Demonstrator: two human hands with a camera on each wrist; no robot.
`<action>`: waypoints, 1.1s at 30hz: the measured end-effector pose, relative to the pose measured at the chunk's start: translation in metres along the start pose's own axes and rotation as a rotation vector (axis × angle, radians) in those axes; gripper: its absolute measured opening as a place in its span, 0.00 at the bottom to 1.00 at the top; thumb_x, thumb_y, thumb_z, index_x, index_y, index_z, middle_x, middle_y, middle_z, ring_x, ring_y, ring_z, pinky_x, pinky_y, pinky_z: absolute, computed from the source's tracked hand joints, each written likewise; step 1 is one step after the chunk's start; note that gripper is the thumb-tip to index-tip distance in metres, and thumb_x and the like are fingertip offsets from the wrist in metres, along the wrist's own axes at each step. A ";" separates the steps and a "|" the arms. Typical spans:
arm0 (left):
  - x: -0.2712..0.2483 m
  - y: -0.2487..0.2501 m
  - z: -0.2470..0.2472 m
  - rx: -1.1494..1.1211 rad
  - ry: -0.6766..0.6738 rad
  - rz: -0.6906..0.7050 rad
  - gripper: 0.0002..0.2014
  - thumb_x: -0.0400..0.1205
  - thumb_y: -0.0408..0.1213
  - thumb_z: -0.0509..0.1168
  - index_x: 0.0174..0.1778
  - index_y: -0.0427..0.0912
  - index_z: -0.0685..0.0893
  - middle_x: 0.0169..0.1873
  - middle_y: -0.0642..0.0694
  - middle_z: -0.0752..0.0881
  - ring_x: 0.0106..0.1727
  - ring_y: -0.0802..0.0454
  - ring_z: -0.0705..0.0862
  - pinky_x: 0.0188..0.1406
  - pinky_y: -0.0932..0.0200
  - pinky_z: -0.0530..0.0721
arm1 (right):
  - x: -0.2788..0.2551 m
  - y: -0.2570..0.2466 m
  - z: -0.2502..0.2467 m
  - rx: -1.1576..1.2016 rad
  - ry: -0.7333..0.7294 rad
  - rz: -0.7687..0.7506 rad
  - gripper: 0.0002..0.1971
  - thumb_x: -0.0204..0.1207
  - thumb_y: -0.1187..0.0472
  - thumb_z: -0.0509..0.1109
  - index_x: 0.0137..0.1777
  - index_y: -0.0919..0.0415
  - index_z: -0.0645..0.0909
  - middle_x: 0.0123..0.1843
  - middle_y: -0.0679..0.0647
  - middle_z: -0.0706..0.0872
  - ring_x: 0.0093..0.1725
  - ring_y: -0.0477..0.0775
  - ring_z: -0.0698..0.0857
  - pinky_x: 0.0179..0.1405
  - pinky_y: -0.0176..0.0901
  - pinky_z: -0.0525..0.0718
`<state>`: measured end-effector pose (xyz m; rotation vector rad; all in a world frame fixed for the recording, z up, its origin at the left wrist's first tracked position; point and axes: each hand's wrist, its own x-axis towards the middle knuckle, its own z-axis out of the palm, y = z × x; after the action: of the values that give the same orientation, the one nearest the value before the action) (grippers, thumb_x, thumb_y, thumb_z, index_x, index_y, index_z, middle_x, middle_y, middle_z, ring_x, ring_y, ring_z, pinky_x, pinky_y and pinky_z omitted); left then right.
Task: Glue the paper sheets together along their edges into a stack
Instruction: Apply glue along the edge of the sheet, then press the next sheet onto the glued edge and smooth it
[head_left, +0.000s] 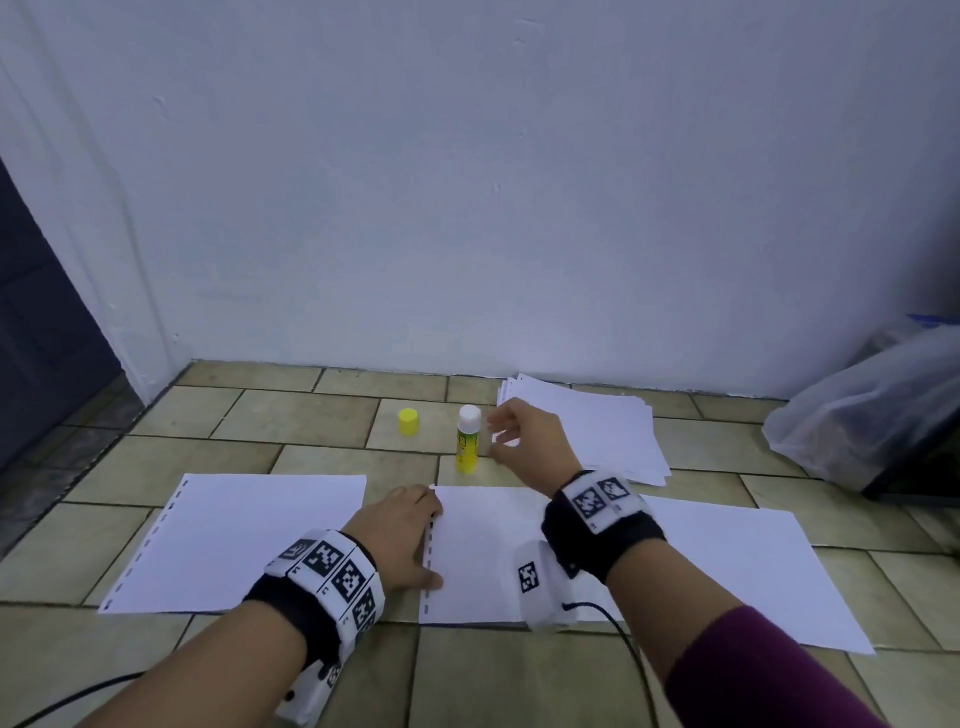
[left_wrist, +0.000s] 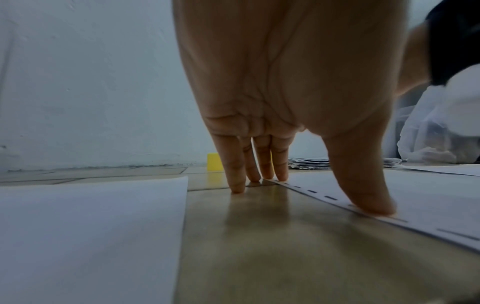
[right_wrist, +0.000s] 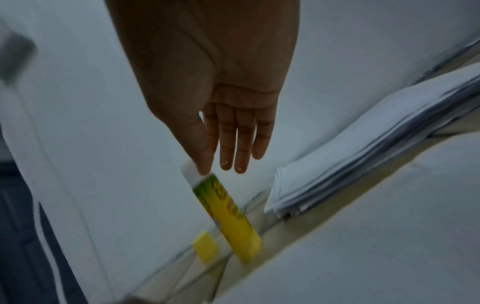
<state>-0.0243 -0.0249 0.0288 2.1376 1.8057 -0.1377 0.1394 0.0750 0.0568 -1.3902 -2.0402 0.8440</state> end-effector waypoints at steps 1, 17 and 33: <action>0.000 0.000 0.001 0.009 -0.003 0.003 0.38 0.76 0.57 0.70 0.78 0.47 0.63 0.75 0.52 0.65 0.74 0.53 0.66 0.69 0.56 0.73 | -0.006 0.005 -0.012 -0.005 0.031 -0.030 0.12 0.71 0.69 0.74 0.53 0.62 0.82 0.53 0.55 0.88 0.49 0.53 0.86 0.46 0.27 0.79; 0.004 0.005 0.001 0.023 -0.026 -0.015 0.36 0.76 0.55 0.70 0.76 0.47 0.64 0.73 0.52 0.66 0.74 0.53 0.65 0.68 0.58 0.72 | -0.106 0.104 -0.105 -0.703 -0.277 0.518 0.34 0.57 0.49 0.85 0.60 0.51 0.71 0.63 0.51 0.74 0.62 0.53 0.77 0.62 0.46 0.79; 0.005 -0.001 0.004 -0.026 -0.052 -0.019 0.40 0.77 0.54 0.71 0.81 0.46 0.60 0.78 0.53 0.63 0.79 0.54 0.61 0.74 0.59 0.67 | -0.115 0.103 -0.119 -0.571 -0.271 0.475 0.16 0.80 0.50 0.67 0.65 0.53 0.83 0.67 0.47 0.83 0.66 0.47 0.80 0.63 0.35 0.71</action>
<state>-0.0236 -0.0213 0.0236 2.0807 1.7887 -0.1722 0.3264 0.0192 0.0512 -2.2428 -2.3022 0.6806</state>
